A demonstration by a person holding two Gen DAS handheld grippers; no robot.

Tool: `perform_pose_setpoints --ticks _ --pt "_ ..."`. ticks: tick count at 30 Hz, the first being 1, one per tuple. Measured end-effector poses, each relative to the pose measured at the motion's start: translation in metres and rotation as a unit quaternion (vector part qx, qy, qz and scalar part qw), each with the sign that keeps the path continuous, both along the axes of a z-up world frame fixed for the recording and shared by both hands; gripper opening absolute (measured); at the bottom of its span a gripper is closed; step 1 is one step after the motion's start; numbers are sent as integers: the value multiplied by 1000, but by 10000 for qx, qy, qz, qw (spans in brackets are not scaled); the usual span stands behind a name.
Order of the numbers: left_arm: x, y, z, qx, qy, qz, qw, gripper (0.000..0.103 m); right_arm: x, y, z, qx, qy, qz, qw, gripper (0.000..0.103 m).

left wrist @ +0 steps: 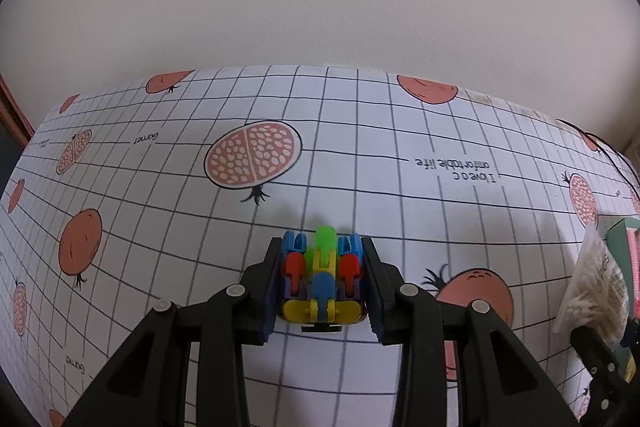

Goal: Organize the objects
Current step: 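Carry the block toy with left tool while right tool carries the swab bag into the tray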

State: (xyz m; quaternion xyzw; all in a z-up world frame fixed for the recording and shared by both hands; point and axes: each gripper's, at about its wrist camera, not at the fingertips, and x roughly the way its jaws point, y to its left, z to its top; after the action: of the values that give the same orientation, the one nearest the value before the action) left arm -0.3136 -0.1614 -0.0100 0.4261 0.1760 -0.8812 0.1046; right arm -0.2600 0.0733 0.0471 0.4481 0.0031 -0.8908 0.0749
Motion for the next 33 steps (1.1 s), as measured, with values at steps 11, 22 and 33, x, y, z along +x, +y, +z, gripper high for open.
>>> perform_pose_setpoints --ticks 11,22,33 --pt "11 17 36 164 246 64 9995 38 8 24 40 -210 248 -129 9994 46" --pt "52 44 84 529 608 369 9961 38 33 58 76 -396 350 -313 9981 46" --pt "92 91 119 516 834 347 9946 38 72 106 94 -469 434 -679 9956 46"
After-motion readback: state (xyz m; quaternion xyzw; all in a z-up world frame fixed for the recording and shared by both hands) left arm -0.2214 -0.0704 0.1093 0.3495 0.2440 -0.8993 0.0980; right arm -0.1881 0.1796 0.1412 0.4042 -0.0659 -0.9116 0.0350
